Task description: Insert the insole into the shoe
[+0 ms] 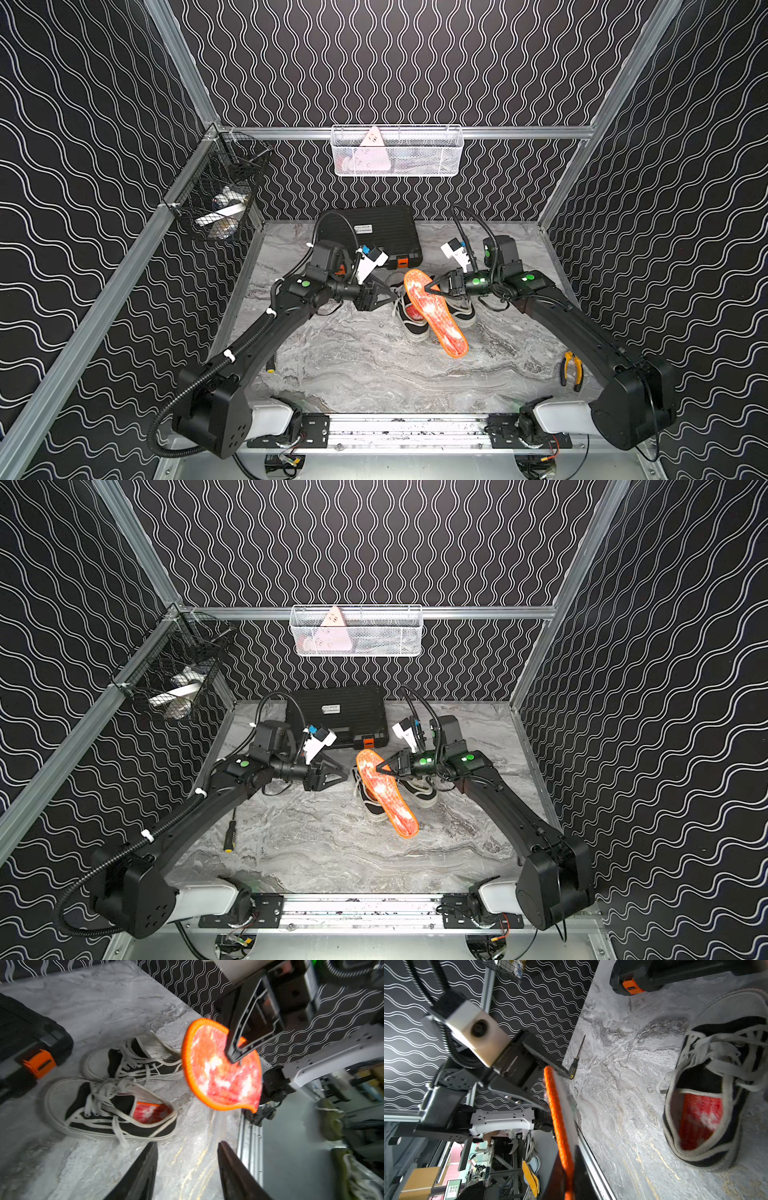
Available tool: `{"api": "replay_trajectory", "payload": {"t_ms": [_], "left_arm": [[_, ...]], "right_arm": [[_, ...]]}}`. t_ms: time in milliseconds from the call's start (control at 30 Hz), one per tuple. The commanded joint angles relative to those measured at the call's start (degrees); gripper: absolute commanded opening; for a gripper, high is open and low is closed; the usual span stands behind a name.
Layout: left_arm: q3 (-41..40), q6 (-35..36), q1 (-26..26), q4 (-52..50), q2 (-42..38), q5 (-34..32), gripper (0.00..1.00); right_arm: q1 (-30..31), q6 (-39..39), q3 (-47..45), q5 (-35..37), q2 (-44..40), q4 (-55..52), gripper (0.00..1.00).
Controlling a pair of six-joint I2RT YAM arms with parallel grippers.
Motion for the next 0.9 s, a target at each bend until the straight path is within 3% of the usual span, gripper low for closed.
{"api": "replay_trajectory", "payload": {"t_ms": [0,100,267,400,567,867], "left_arm": [[-0.5,17.2,0.1,5.5,0.9,-3.3,0.51],[-0.7,22.9,0.0,7.5,1.2,-2.4,0.49],[-7.7,14.0,-2.5,29.6,-2.2,-2.6,0.49],[-6.9,17.6,-6.8,26.3,-4.0,-5.0,0.49],[-7.1,17.3,-7.4,26.9,-5.5,-5.1,0.50],[-3.2,20.6,-7.7,16.2,-5.7,1.0,0.54]], "right_arm": [[-0.1,-3.5,2.7,-8.2,0.3,-5.2,0.04],[0.0,-3.4,2.9,-11.3,0.9,-6.7,0.04],[0.4,-4.9,4.6,-12.4,2.4,-10.1,0.05],[1.1,-5.5,7.1,-13.8,4.8,-11.3,0.05],[2.2,-7.7,9.0,-13.6,7.8,-14.3,0.05],[2.2,-17.6,15.3,-10.4,12.0,-26.7,0.04]]}}
